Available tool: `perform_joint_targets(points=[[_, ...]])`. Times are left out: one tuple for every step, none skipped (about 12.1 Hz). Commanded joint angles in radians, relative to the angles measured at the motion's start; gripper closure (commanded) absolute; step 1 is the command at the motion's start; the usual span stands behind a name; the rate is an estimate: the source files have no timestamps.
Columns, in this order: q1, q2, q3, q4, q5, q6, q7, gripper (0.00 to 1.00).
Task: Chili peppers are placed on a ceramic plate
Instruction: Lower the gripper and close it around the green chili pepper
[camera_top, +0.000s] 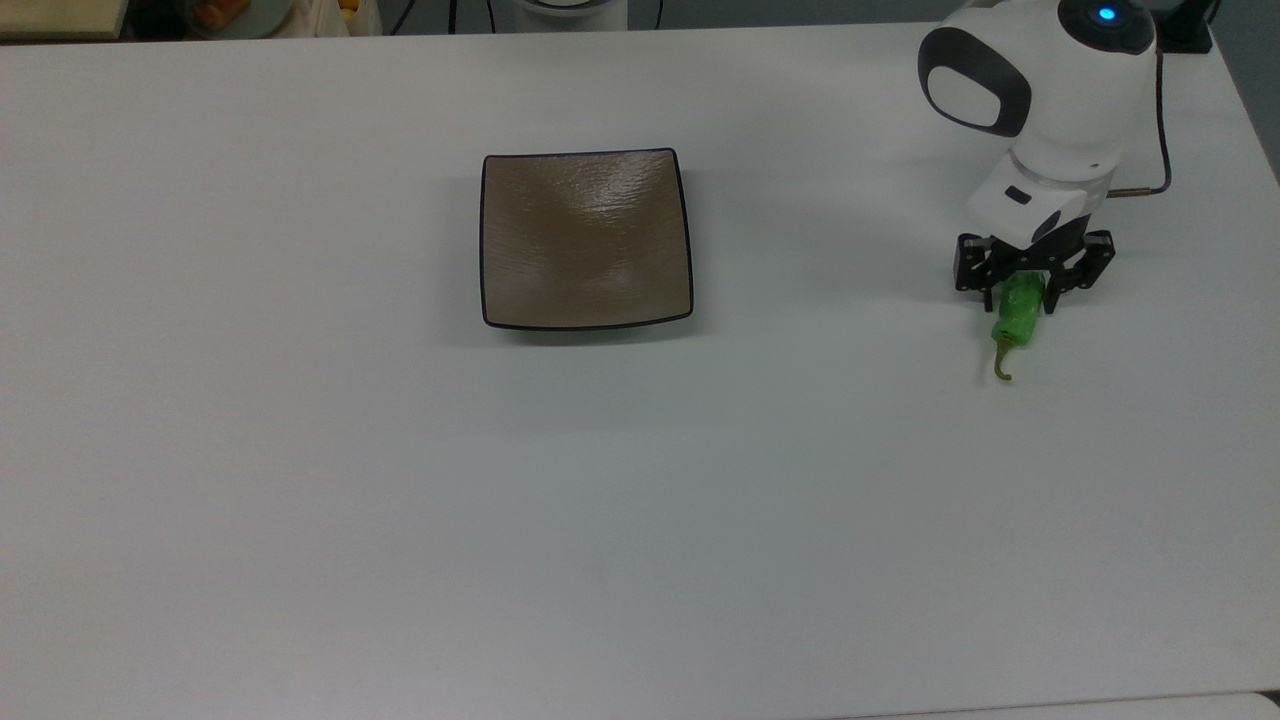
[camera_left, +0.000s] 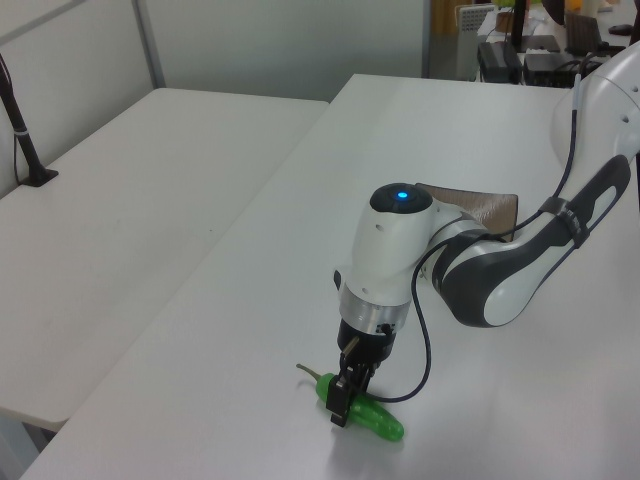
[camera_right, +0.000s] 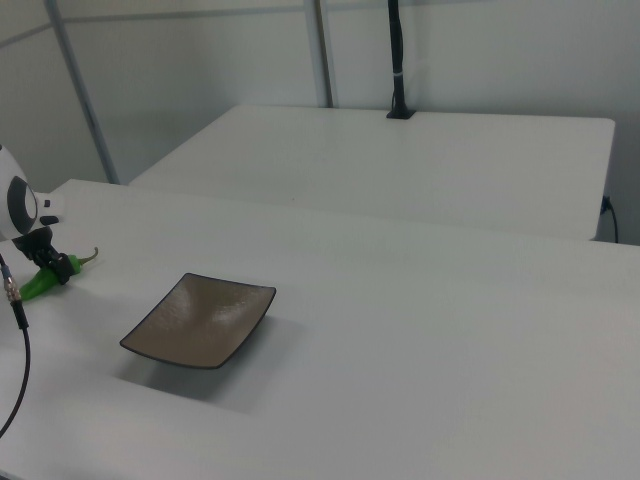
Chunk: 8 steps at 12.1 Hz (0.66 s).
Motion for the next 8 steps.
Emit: perform_joint_targets(points=[[0.001,0.016,0.001,0.021,-0.022,0.016,0.025,0.86],[0.001,0.014,0.001,0.021,-0.022,0.016,0.023,0.86],[-0.001,0.011,0.001,0.019,-0.022,0.016,0.023,0.86],[-0.004,0.005,0.001,0.016,-0.022,0.015,0.022,0.86],[-0.008,-0.013,0.001,0.012,-0.021,0.01,0.019,0.85],[-0.011,-0.036,0.001,0.007,-0.024,0.001,0.009,0.85],[-0.014,-0.064,0.001,-0.013,-0.025,-0.001,-0.012,0.85],[-0.028,-0.096,0.001,-0.045,-0.028,-0.002,-0.042,0.85]])
